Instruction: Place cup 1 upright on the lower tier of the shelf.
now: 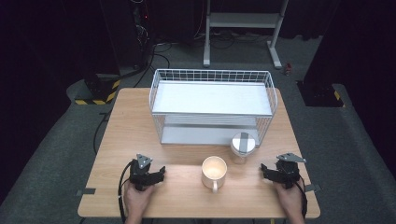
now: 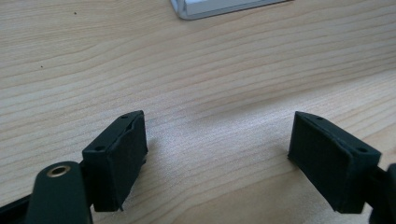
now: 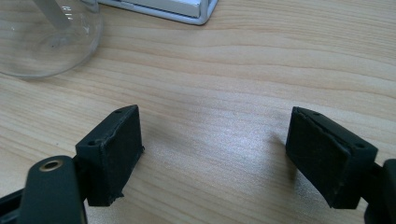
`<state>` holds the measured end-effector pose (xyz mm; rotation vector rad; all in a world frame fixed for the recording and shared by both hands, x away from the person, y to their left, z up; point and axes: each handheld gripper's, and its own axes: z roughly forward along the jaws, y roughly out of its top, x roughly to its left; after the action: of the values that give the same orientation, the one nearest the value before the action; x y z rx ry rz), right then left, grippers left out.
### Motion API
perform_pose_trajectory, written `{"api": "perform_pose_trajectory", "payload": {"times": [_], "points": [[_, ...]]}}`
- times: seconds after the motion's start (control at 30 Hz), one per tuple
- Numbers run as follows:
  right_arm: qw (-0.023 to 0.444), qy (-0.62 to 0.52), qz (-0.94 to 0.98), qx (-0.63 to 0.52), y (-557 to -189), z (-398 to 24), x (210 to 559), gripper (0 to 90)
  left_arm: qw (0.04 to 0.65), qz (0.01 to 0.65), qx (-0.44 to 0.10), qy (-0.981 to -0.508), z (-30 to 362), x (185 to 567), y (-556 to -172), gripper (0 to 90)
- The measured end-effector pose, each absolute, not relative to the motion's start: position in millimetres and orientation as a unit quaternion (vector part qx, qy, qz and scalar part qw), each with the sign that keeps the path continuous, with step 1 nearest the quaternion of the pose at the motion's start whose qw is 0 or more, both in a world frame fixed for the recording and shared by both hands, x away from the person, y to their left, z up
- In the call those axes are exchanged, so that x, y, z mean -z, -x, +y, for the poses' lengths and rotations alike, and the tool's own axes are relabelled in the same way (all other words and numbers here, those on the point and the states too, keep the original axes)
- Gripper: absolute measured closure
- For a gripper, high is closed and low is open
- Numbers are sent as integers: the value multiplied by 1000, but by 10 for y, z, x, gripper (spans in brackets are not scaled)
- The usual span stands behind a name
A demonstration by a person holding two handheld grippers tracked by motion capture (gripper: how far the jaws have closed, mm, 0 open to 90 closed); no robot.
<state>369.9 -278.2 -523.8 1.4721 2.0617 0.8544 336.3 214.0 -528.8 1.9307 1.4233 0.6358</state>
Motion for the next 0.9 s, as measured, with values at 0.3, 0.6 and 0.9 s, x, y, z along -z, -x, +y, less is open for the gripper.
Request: {"api": "perform_pose_trajectory", "payload": {"times": [0.3,0.6,0.9], "points": [[233,-535,751,-311,-3698,-2784,5239,183,323,542,-242,-737,2141,5287,-3362,195],[234,-536,749,-311,-3688,-2778,5239,184,323,543,-243,-736,2141,5287,-3361,196],[234,-536,750,-310,-3671,-2765,5238,186,323,543,-243,-736,2140,5286,-3360,197]]}}
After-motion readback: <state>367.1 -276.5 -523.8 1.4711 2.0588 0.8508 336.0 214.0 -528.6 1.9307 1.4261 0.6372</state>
